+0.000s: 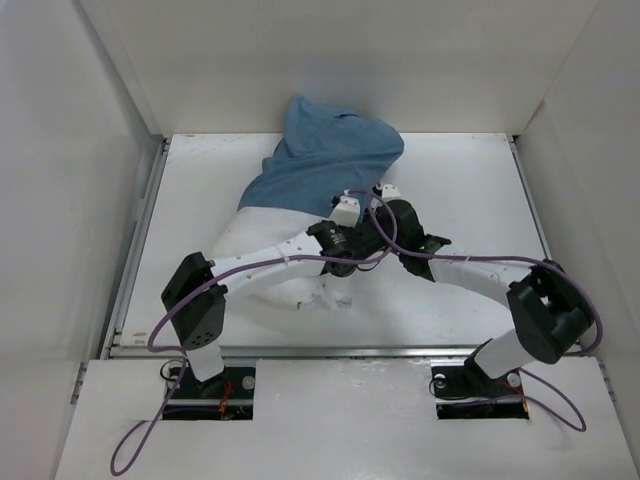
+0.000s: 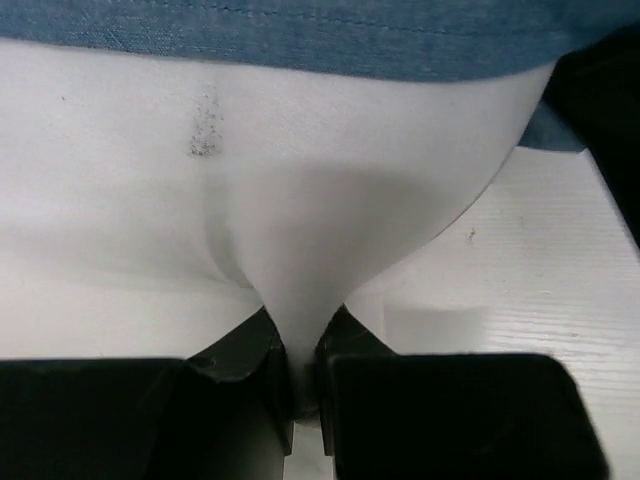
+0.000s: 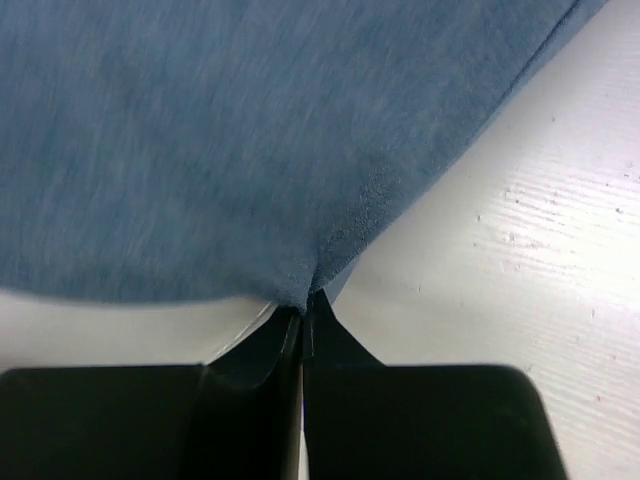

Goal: Put the pillow into the pillowcase

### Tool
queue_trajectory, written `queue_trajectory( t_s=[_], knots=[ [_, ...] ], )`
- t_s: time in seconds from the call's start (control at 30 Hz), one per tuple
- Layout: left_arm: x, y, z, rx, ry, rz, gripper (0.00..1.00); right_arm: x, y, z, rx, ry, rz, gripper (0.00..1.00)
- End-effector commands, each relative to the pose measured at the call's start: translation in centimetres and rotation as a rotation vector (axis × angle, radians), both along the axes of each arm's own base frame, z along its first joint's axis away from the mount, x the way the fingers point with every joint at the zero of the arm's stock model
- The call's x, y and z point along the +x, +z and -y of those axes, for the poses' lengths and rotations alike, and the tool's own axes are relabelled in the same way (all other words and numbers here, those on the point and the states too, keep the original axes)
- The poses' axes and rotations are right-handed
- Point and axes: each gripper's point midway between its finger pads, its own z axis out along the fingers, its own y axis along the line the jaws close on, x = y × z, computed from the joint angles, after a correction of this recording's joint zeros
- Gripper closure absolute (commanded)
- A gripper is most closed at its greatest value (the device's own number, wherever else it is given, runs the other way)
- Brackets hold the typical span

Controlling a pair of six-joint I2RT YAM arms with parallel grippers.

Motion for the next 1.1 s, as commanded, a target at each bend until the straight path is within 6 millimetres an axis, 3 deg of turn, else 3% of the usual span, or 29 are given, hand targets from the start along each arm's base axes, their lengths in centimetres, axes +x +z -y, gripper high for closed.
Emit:
queue_trajectory(
  t_s=[0.0,0.07,0.1,0.17,0.2,0.27,0.3,0.4,0.5,0.63,0.73,0.77,0.83,0.87,0.9,0.97,1.0,1.03,1.07],
  knots=[
    [3.4,8.3,4.3,-0.232,-0.042,0.198,1.0,-2.7,4.1,-1.4,0.029,0.137,0.027,1.0],
    [4.7,9.5,6.4,-0.24,-0.099,0.228,1.0,-8.2,5.5,-2.5,0.077,0.324,-0.016,1.0],
    [6.0,12.0,8.2,-0.317,-0.112,0.279,1.0,-11.2,8.5,-1.9,0.122,0.389,0.014,1.0],
    [7.2,13.5,10.0,-0.369,-0.132,0.3,1.0,-17.3,10.4,-2.4,0.228,0.577,-0.024,1.0],
    [7.8,12.8,11.1,-0.362,-0.138,0.3,1.0,-19.7,12.9,-1.6,0.308,0.639,0.019,1.0],
    [9.0,14.0,12.2,-0.392,-0.128,0.324,1.0,-22.1,14.2,-1.1,0.392,0.711,0.025,1.0],
    [9.4,12.6,12.8,-0.364,-0.129,0.305,1.0,-22.0,14.2,-0.7,0.389,0.686,0.038,1.0],
    [9.4,12.0,13.6,-0.385,-0.123,0.28,1.0,-21.4,13.3,0.1,0.348,0.624,0.042,1.0],
    [8.9,9.8,14.4,-0.406,-0.139,0.232,1.0,-20.6,12.7,0.5,0.319,0.579,0.043,1.0],
    [8.0,8.4,15.4,-0.454,-0.19,0.182,1.0,-19.2,12.8,1.4,0.269,0.486,0.067,1.0],
    [6.6,9.1,15.8,-0.486,-0.23,0.167,1.0,-18.1,12.2,2.5,0.212,0.411,0.075,1.0],
    [6.2,9.4,15.7,-0.502,-0.231,0.161,0.98,-17.9,12.3,2.7,0.205,0.394,0.077,0.94],
    [5.4,8.9,14.7,-0.489,-0.225,0.132,0.74,-17.6,11.6,3.3,0.171,0.354,0.058,0.77],
    [5.3,9.2,14.0,-0.492,-0.208,0.142,0.41,-17.1,11.0,3.7,0.145,0.321,0.047,0.72],
    [4.8,10.5,12.9,-0.511,-0.195,0.158,0.3,-16.8,10.7,3.8,0.129,0.306,0.036,0.66],
    [4.1,10.0,10.6,-0.492,-0.15,0.172,0.0,-16.6,9.3,4.4,0.074,0.277,0.003,0.54],
    [3.5,12.0,9.2,-0.524,-0.147,0.203,0.0,-16.5,9.1,4.6,0.062,0.268,-0.006,0.52],
    [3.0,11.3,7.9,-0.516,-0.113,0.199,0.0,-16.4,8.4,4.7,0.034,0.259,-0.035,0.49],
    [2.5,12.1,5.8,-0.534,-0.073,0.214,0.0,-16.2,8.1,4.9,0.006,0.254,-0.047,0.42]
  ],
)
